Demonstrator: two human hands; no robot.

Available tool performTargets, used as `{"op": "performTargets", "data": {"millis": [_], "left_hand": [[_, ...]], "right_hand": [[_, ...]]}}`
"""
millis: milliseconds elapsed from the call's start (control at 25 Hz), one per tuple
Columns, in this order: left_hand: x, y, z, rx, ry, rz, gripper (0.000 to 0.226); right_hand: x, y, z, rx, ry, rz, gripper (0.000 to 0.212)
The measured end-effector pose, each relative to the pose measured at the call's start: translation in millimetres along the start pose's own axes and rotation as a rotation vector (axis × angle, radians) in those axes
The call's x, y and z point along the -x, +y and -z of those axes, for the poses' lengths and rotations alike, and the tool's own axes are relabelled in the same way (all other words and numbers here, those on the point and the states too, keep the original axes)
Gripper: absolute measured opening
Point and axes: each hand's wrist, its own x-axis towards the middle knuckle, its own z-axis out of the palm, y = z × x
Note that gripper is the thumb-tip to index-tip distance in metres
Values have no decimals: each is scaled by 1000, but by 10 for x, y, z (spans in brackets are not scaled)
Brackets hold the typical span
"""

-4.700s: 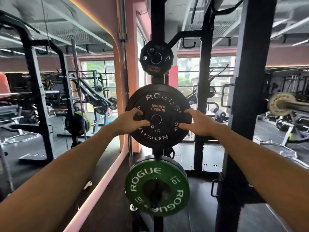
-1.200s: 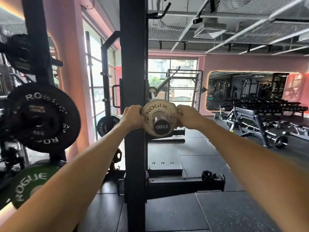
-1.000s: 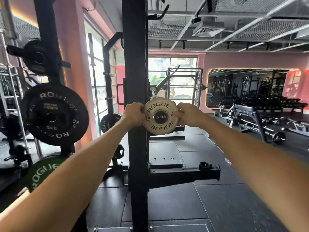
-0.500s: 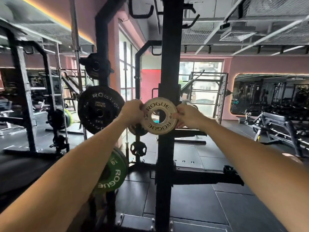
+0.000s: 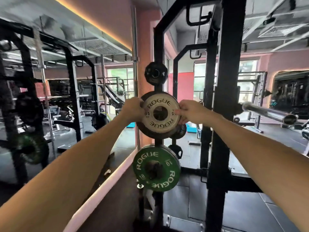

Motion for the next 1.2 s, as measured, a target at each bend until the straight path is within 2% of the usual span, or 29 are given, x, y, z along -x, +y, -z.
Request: {"op": "performTargets", "data": {"millis": [160, 480, 800, 1040, 1120, 1200], "left_hand": [[-87, -598, 237, 50, -13, 15, 8], [-795, -1313, -89, 177, -28, 4, 16], [-1988, -1564, -421, 292, 25, -103, 16], [-2810, -1607, -457, 326, 56, -117, 13], [-3084, -1583, -453, 379, 65, -128, 5], [-3373, -1573, -479, 420, 85, -158, 7]], "right_hand": [[-326, -424, -393, -17, -36, 14, 34], [-1155, -327, -825, -40, -9, -12, 24], [-2244, -17, -681, -69, 94, -8, 11], [-2924, -2, -520, -58, 155, -1, 22], [-3168, 4, -409, -40, 193, 14, 22], [-3381, 14, -291, -17, 226, 24, 18]]}}
